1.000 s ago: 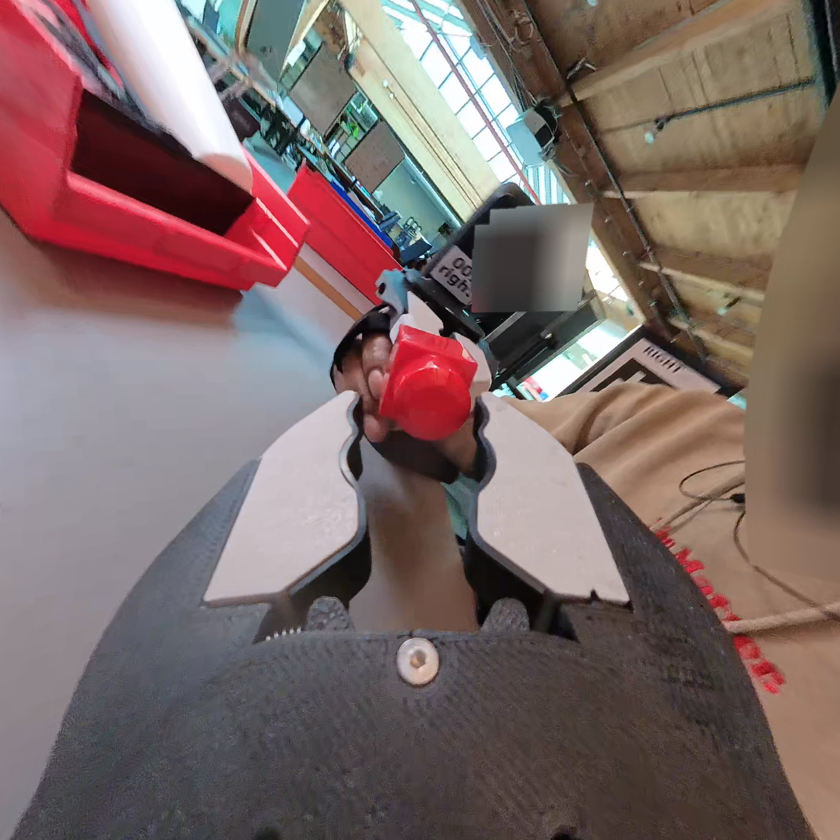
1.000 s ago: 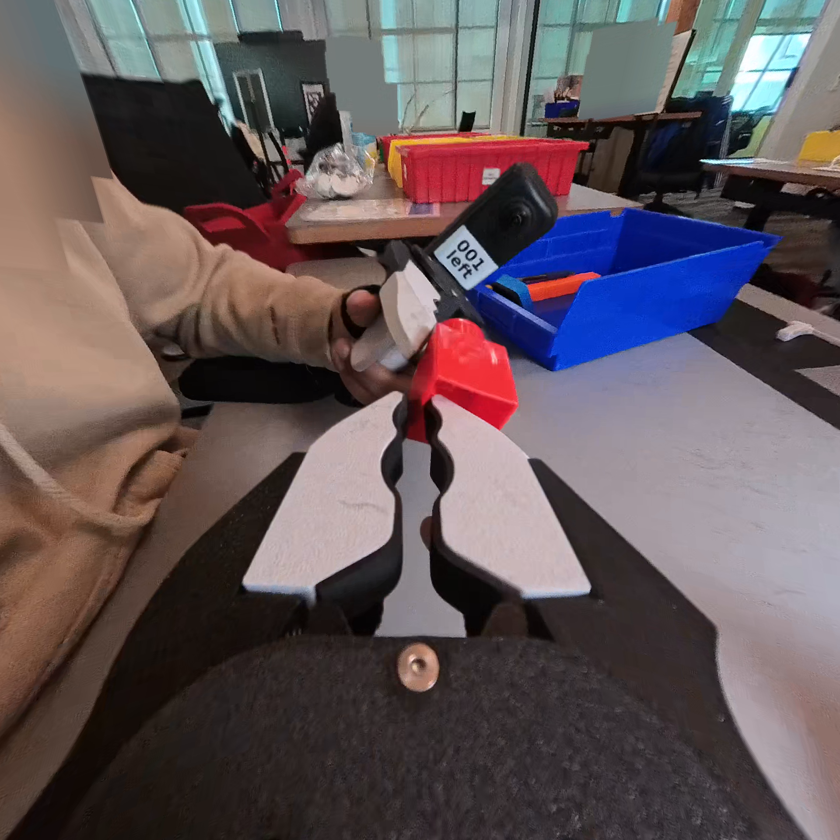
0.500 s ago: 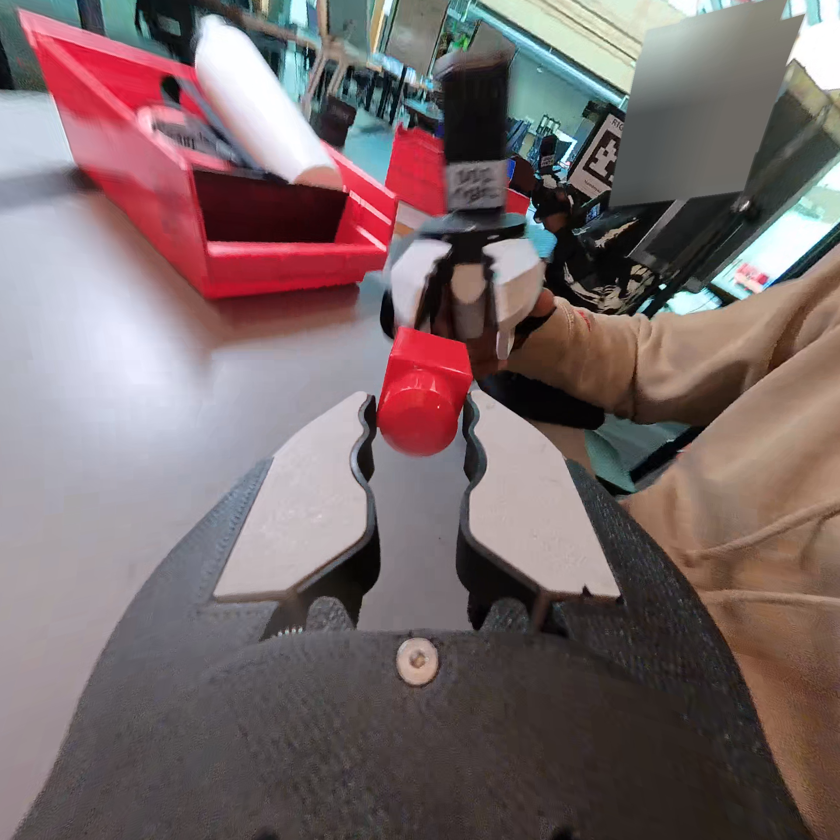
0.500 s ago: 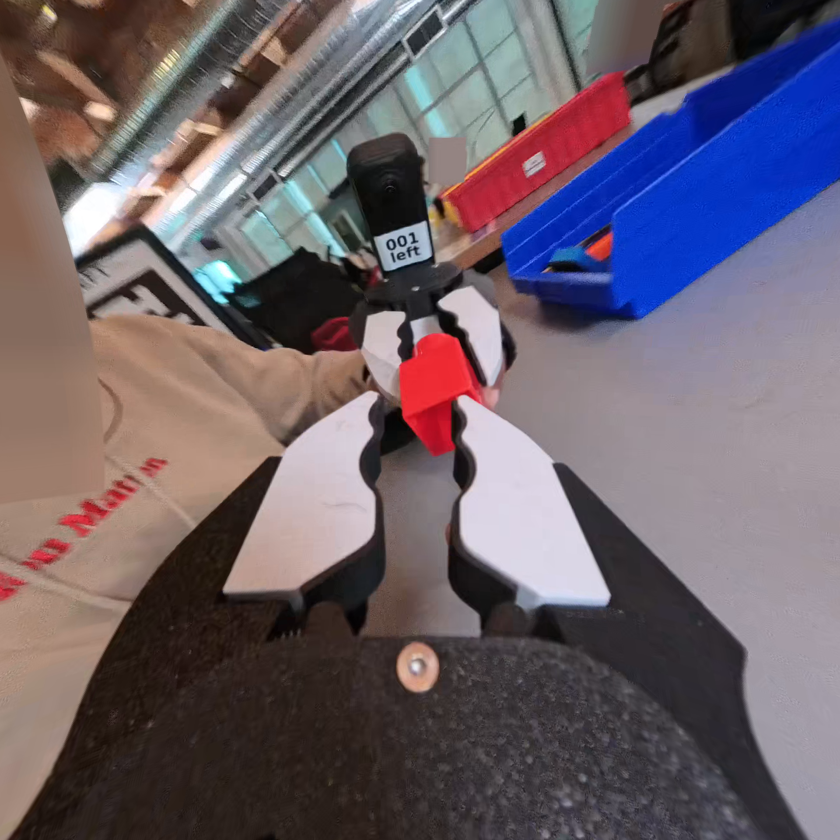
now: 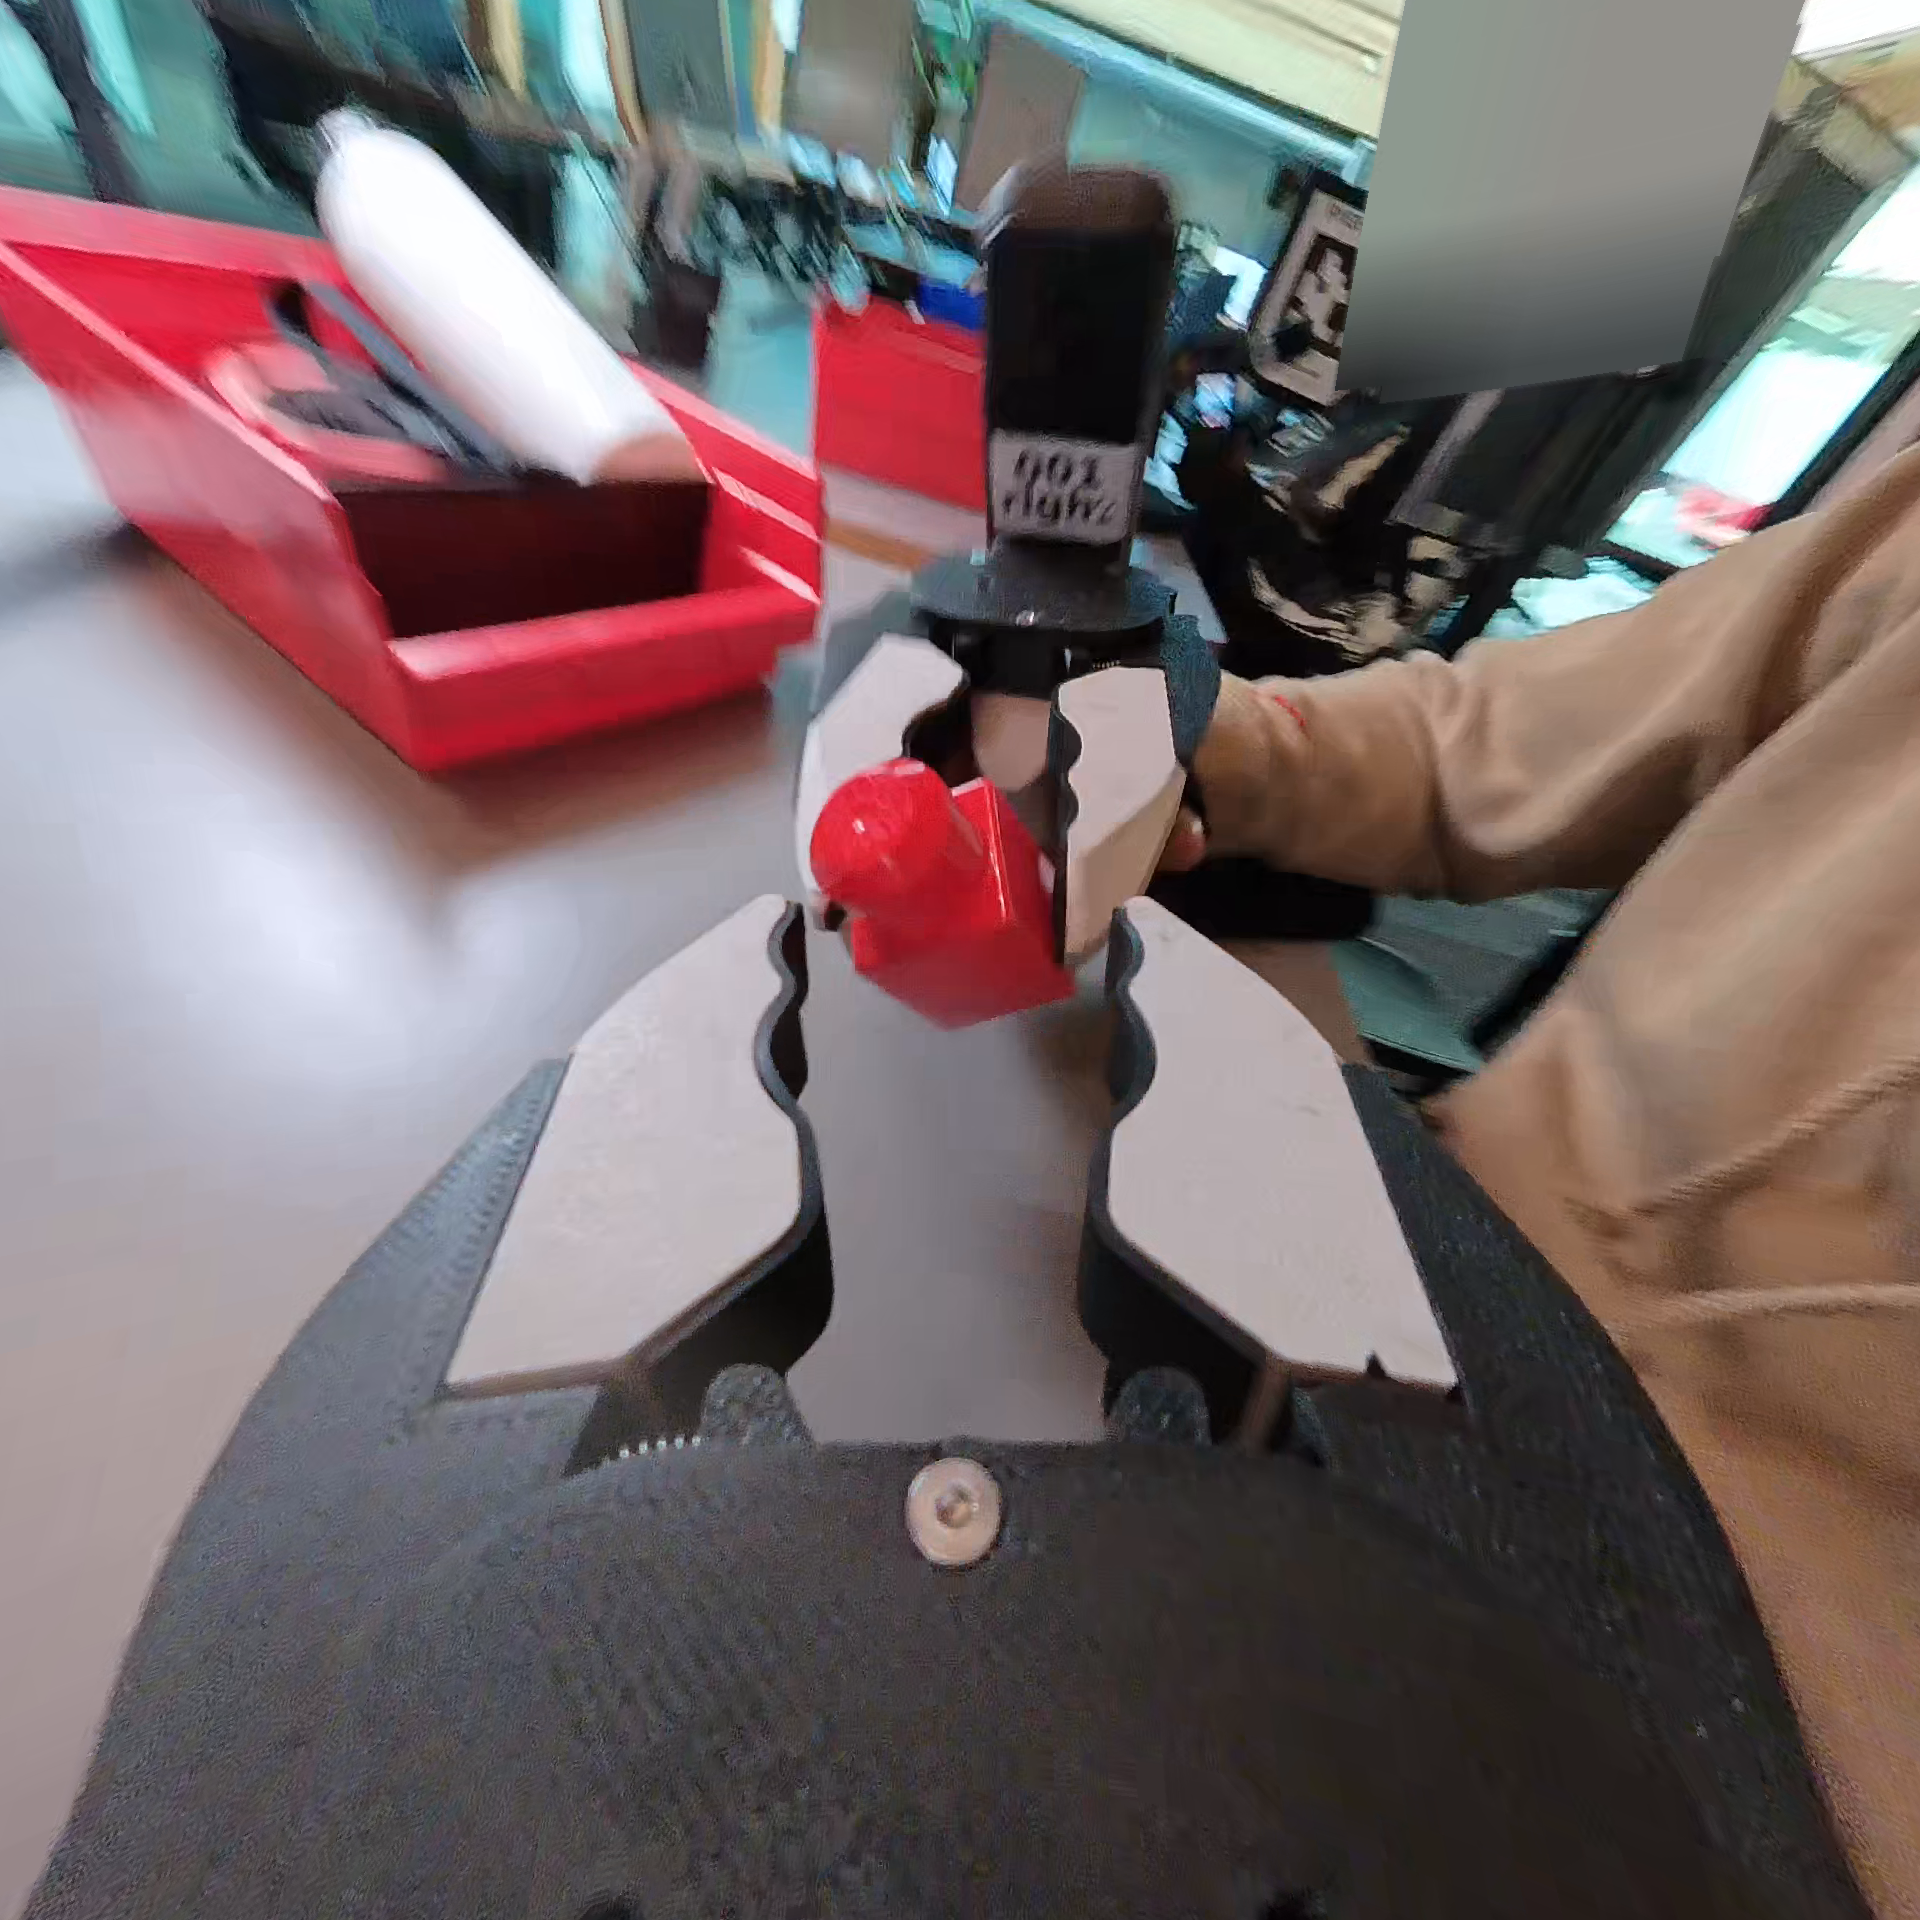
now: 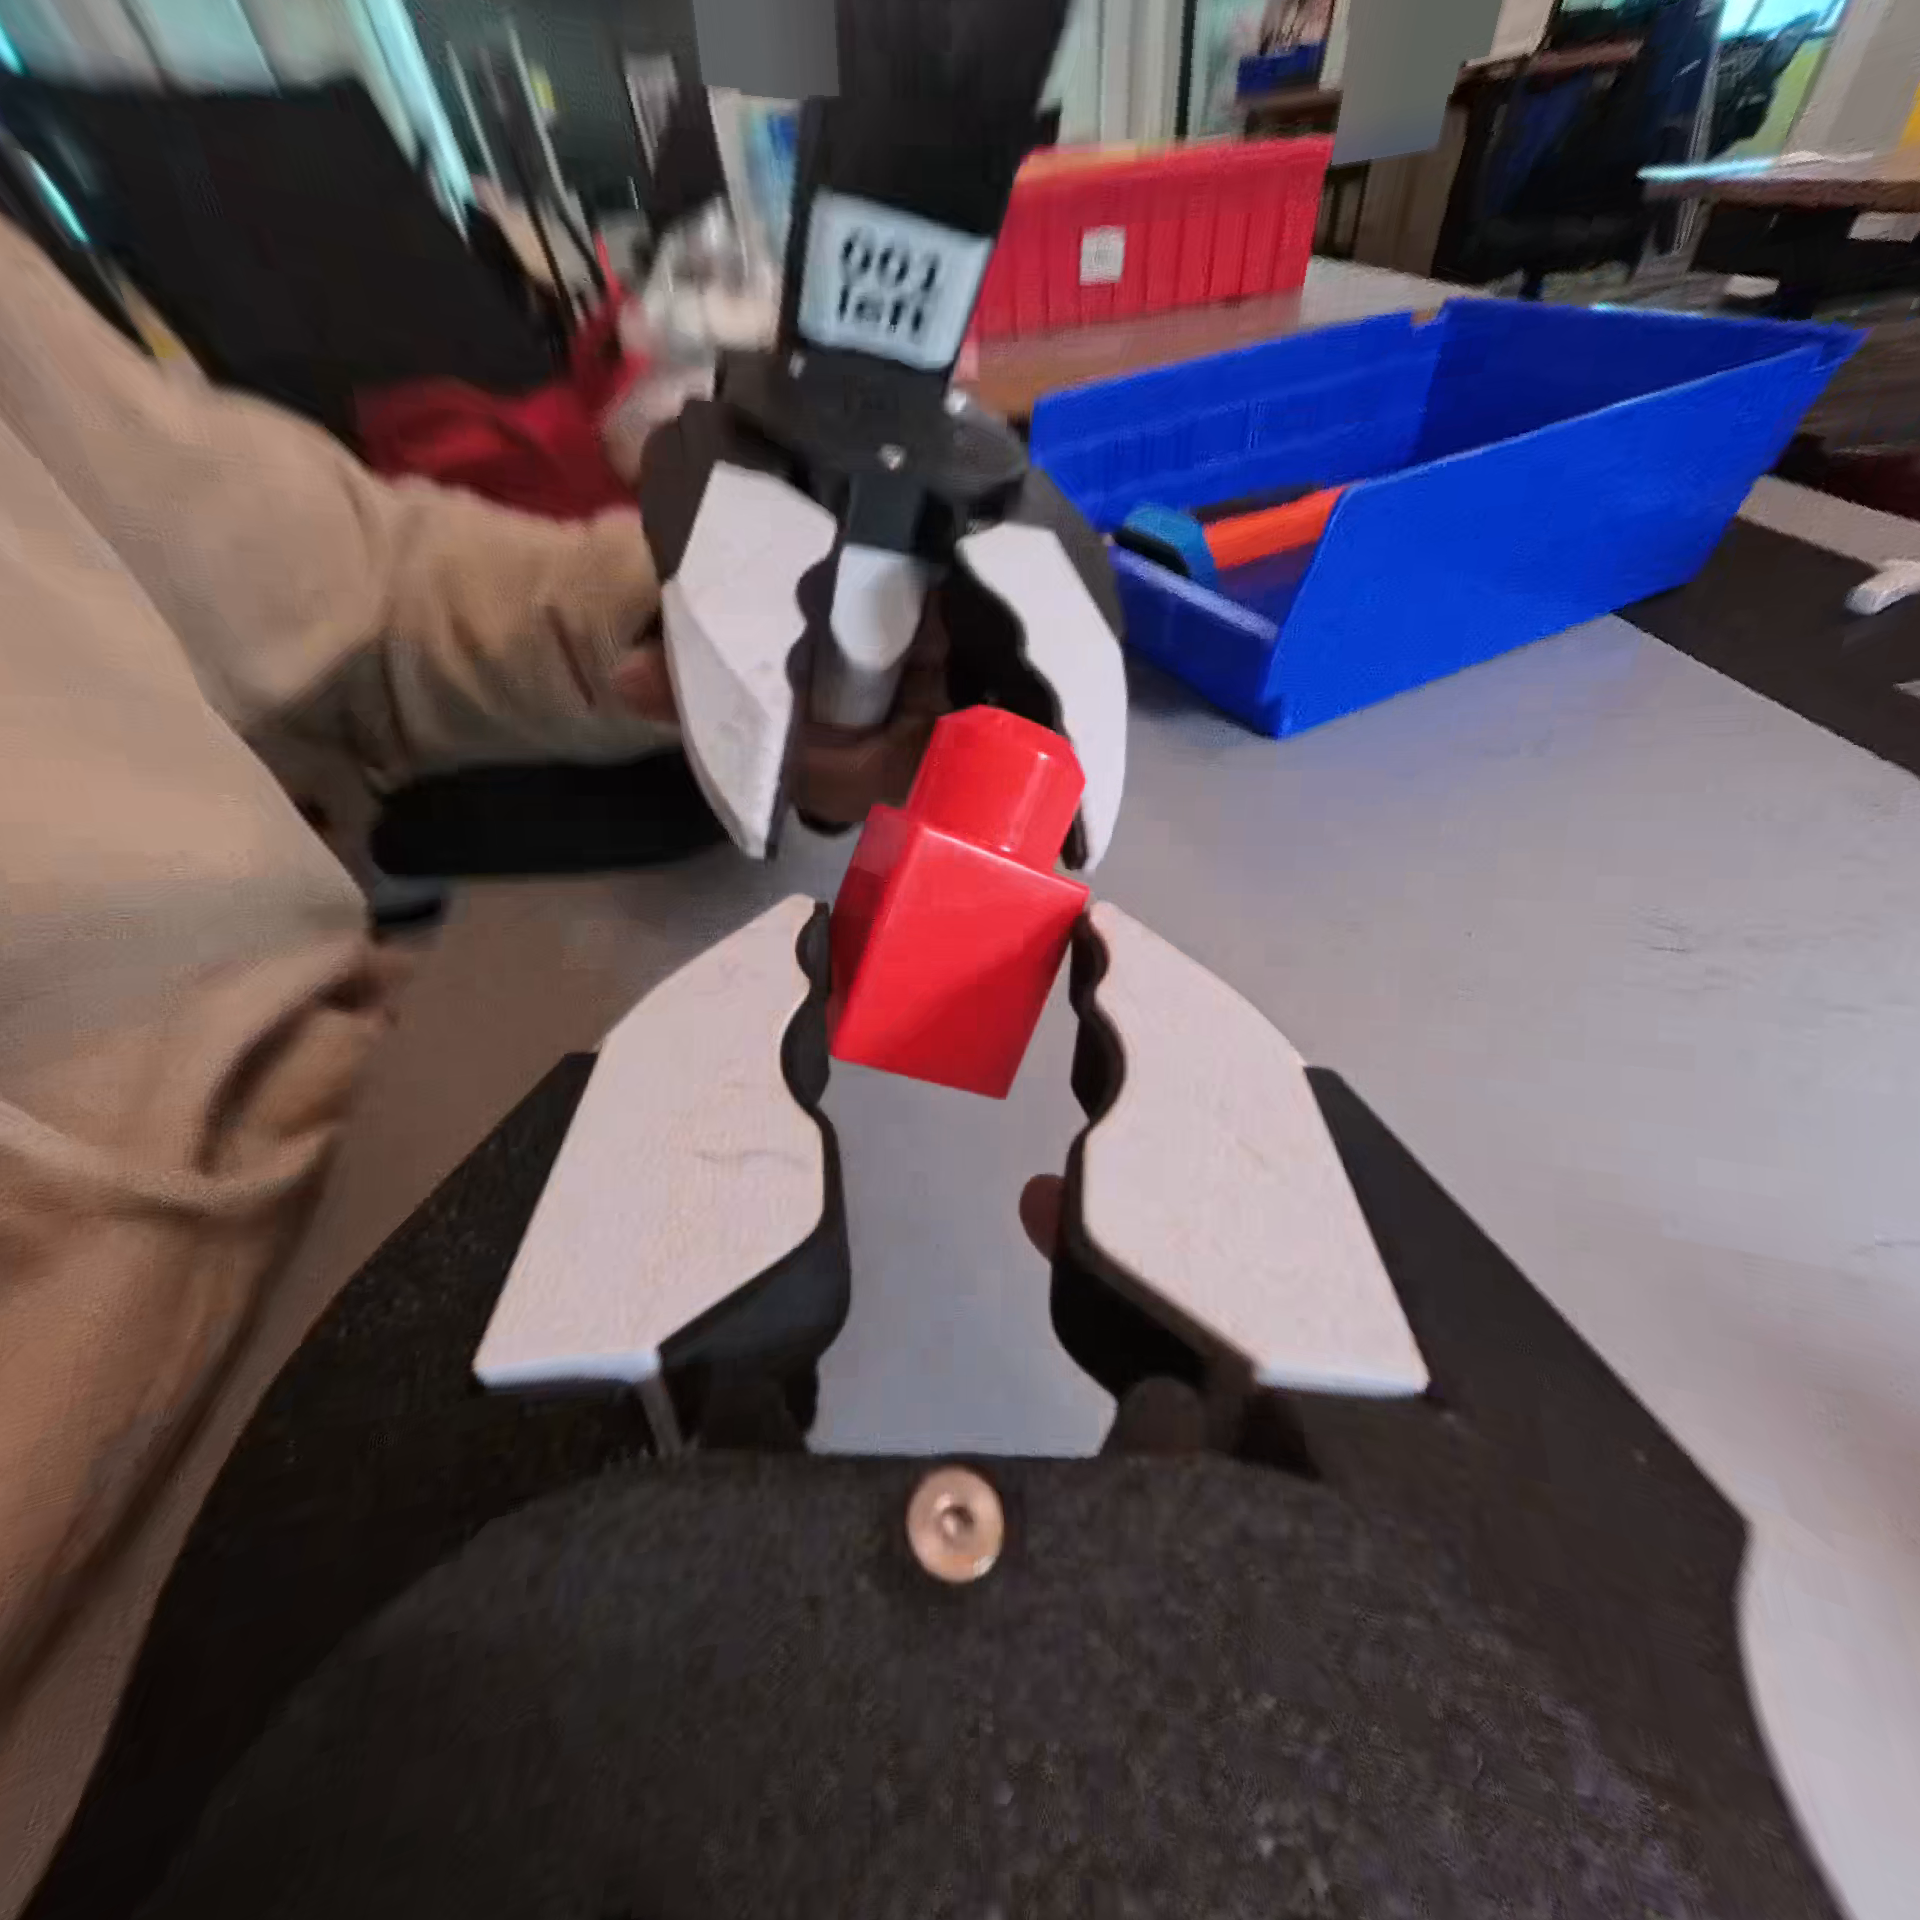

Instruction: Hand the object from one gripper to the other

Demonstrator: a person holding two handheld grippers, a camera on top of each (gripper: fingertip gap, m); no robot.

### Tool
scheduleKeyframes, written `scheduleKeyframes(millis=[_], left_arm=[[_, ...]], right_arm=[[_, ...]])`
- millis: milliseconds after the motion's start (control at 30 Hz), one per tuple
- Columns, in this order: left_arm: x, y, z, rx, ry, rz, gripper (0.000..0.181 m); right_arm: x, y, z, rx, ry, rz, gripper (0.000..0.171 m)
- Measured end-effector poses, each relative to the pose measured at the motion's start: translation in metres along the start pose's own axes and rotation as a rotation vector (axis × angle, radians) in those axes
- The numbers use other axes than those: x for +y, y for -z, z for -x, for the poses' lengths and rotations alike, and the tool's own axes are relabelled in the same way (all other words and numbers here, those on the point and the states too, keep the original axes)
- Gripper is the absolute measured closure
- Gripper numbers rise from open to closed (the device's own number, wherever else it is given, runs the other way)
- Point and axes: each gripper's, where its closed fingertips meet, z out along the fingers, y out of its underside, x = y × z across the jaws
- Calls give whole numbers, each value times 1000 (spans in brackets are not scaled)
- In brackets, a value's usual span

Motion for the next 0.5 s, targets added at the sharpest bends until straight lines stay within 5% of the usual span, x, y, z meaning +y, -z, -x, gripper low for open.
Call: scheduleKeyframes(millis=[167, 300, 400, 500], left_arm=[[-17, 4, 4, -261, -433, -53, 111], [-14, 1, 5, -363, -617, -26, 112], [-8, 0, 3, -313, -599, 9, 112], [-5, -2, -6, -151, -382, -12, 112]], right_arm=[[-40, 12, -7, -218, -582, -343, 128], [-44, -4, 7, -366, -844, -415, 129], [-39, -8, 11, -391, -869, -375, 130], [-39, -4, 10, -370, -755, -285, 123]])
